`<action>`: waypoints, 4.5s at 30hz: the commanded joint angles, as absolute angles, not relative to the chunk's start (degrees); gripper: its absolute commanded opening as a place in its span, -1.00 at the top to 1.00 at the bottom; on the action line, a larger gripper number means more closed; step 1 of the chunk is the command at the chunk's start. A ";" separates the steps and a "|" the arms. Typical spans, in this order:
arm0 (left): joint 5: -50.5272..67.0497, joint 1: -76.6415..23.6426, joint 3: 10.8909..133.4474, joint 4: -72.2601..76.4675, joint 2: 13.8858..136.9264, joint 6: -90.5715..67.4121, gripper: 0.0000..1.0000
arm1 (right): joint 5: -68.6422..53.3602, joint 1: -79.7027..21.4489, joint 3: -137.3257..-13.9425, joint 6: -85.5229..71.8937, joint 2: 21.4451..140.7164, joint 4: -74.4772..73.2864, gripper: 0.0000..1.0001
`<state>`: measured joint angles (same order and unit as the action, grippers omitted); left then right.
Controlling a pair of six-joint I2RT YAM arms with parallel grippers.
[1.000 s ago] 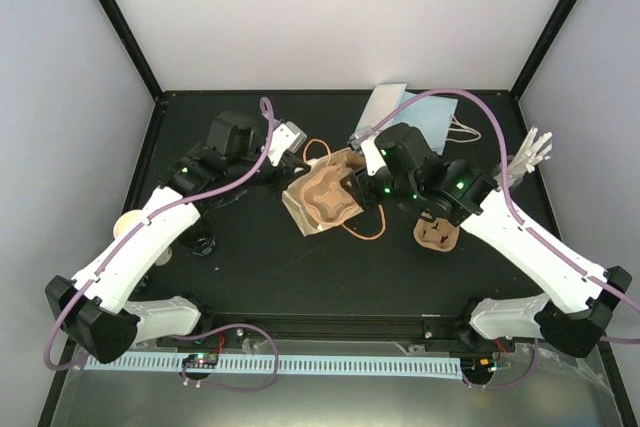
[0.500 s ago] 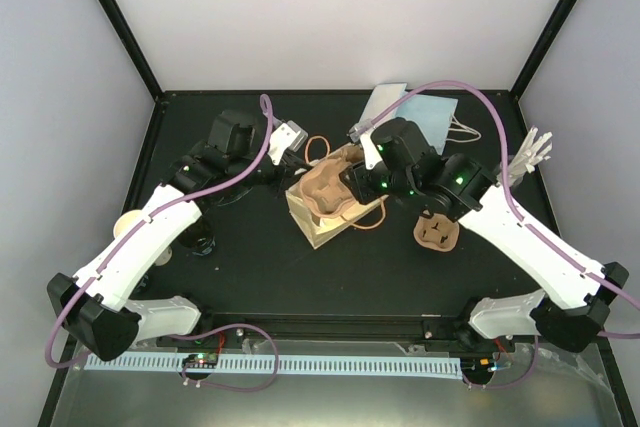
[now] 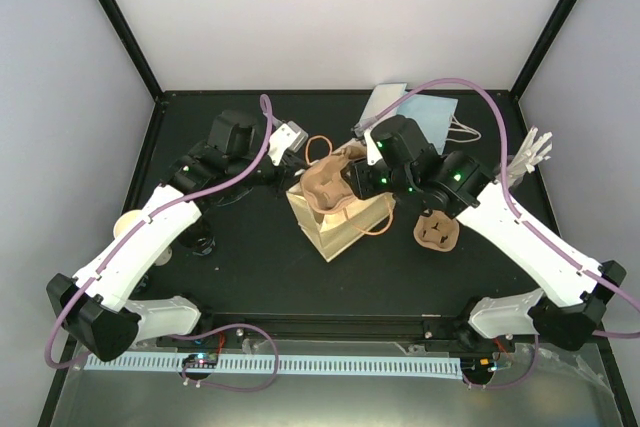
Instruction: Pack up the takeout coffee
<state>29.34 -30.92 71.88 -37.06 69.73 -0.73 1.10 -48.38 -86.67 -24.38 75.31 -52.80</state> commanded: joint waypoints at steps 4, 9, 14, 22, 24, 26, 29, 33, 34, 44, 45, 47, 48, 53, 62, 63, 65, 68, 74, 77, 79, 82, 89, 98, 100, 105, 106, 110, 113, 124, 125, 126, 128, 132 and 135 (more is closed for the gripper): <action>32.69 -31.63 72.51 -36.64 68.21 -0.71 0.97 | -0.72 -46.91 -84.51 -27.03 72.55 -49.54 0.28; 32.69 -31.64 72.67 -36.80 68.03 -1.00 0.97 | 1.76 -46.84 -84.18 -24.90 72.53 -50.09 0.30; 33.05 -31.62 73.01 -36.71 68.24 -2.02 0.97 | 3.37 -47.04 -84.19 -21.69 73.47 -52.40 0.30; 35.29 -31.77 73.88 -36.26 69.20 -4.46 0.97 | 9.25 -48.31 -84.19 -19.90 74.70 -54.82 0.30; 35.31 -31.82 74.08 -36.12 69.46 -4.86 0.97 | 9.35 -48.59 -84.28 -20.13 74.96 -55.09 0.30; 35.22 -32.30 74.09 -36.22 69.69 -4.22 0.97 | 8.42 -48.59 -84.16 -21.05 74.70 -54.48 0.29; 34.39 -32.83 73.93 -36.33 69.78 -3.52 0.97 | 8.59 -48.60 -83.96 -22.97 73.92 -52.97 0.29; 34.24 -33.37 73.75 -36.27 69.50 -3.25 0.97 | 11.53 -48.32 -85.50 -26.35 75.69 -55.17 0.29; 34.23 -33.58 73.61 -36.30 69.33 -2.81 0.97 | 10.93 -48.00 -85.97 -27.48 76.24 -55.71 0.29; 30.83 -34.76 72.61 -36.21 68.05 -1.37 0.97 | 12.97 -47.44 -86.47 -28.32 77.22 -57.64 0.31; 30.65 -34.80 72.68 -36.27 68.18 -1.32 0.97 | 13.45 -47.44 -86.30 -28.02 77.17 -57.88 0.31; 30.72 -34.76 72.77 -36.25 68.30 -1.62 0.97 | 14.04 -47.47 -85.86 -27.86 77.38 -58.36 0.31; 30.84 -34.75 72.77 -36.14 68.40 -1.66 0.97 | 14.00 -47.44 -85.78 -27.92 77.41 -58.47 0.31; 30.66 -34.77 72.77 -35.69 68.33 -1.58 0.93 | 16.23 -47.41 -85.56 -28.99 77.11 -59.14 0.31; 31.08 -34.84 72.51 -35.54 68.89 -2.11 0.92 | 19.34 -47.45 -85.95 -28.56 76.90 -59.70 0.34; 31.57 -34.89 72.51 -35.42 69.03 -2.19 0.92 | 19.56 -47.45 -85.92 -28.83 76.95 -59.63 0.34; 32.44 -35.13 72.46 -35.14 69.17 -2.37 0.92 | 19.88 -47.45 -85.89 -29.31 77.00 -59.21 0.33; 33.73 -35.71 72.59 -34.69 69.36 -2.37 0.91 | 20.01 -47.39 -85.89 -30.00 77.44 -58.22 0.34; 34.19 -35.79 72.86 -34.33 69.57 -3.61 0.89 | 19.53 -47.61 -86.47 -28.69 79.52 -58.86 0.40; 33.18 -35.85 73.15 -34.53 70.14 -4.33 0.89 | 20.35 -48.84 -85.67 -25.69 79.63 -58.95 0.40; 33.05 -35.79 73.42 -34.80 70.74 -4.64 0.89 | 21.64 -49.75 -85.29 -24.92 79.80 -59.67 0.39; 32.45 -35.85 73.95 -35.14 71.61 -5.05 0.88 | 21.72 -50.16 -84.43 -24.15 79.64 -59.70 0.39; 32.42 -35.85 74.41 -35.63 72.06 -4.81 0.53 | 22.19 -50.19 -85.81 -25.18 78.46 -58.97 0.38; 26.49 -35.85 75.05 -38.02 66.57 -3.32 -0.13 | 20.63 -50.10 -86.01 -25.44 80.29 -58.87 0.38; 24.51 -35.82 75.30 -39.28 65.31 -2.64 -0.35 | 20.05 -50.05 -86.41 -25.15 80.92 -58.69 0.38; 21.74 -35.82 75.47 -41.26 62.29 -1.50 -0.60 | 18.58 -49.83 -87.78 -24.26 82.66 -58.87 0.38; 21.30 -35.78 75.25 -41.36 61.89 -1.39 -0.60 | 18.42 -49.79 -87.93 -24.19 82.80 -58.95 0.38; 21.32 -36.79 74.59 -41.38 59.58 0.67 -0.49 | 17.92 -49.66 -88.54 -23.82 83.52 -59.17 0.38; 20.15 -39.94 73.84 -40.89 58.54 2.98 -0.45 | 17.73 -49.46 -88.98 -23.58 83.96 -59.33 0.38; 10.92 -55.48 67.57 -31.93 58.30 8.53 0.02 | 16.55 -48.60 -89.10 -23.91 83.88 -59.81 0.38; 10.36 -56.59 66.94 -30.45 58.26 9.44 0.08 | 16.51 -48.49 -89.12 -23.91 83.79 -59.78 0.38; 10.04 -57.60 66.24 -29.07 58.13 10.61 0.10 | 16.28 -48.45 -89.08 -23.91 83.76 -59.71 0.38; 9.41 -58.92 64.89 -26.62 58.28 12.53 0.12 | 15.72 -48.32 -89.11 -23.91 83.83 -59.53 0.38; 9.16 -61.51 62.71 -22.24 59.08 16.38 0.11 | 15.12 -48.29 -88.93 -23.99 83.78 -59.27 0.38; 6.05 -63.40 61.40 -18.88 59.49 18.06 0.08 | 15.07 -48.22 -88.92 -23.99 83.61 -59.27 0.38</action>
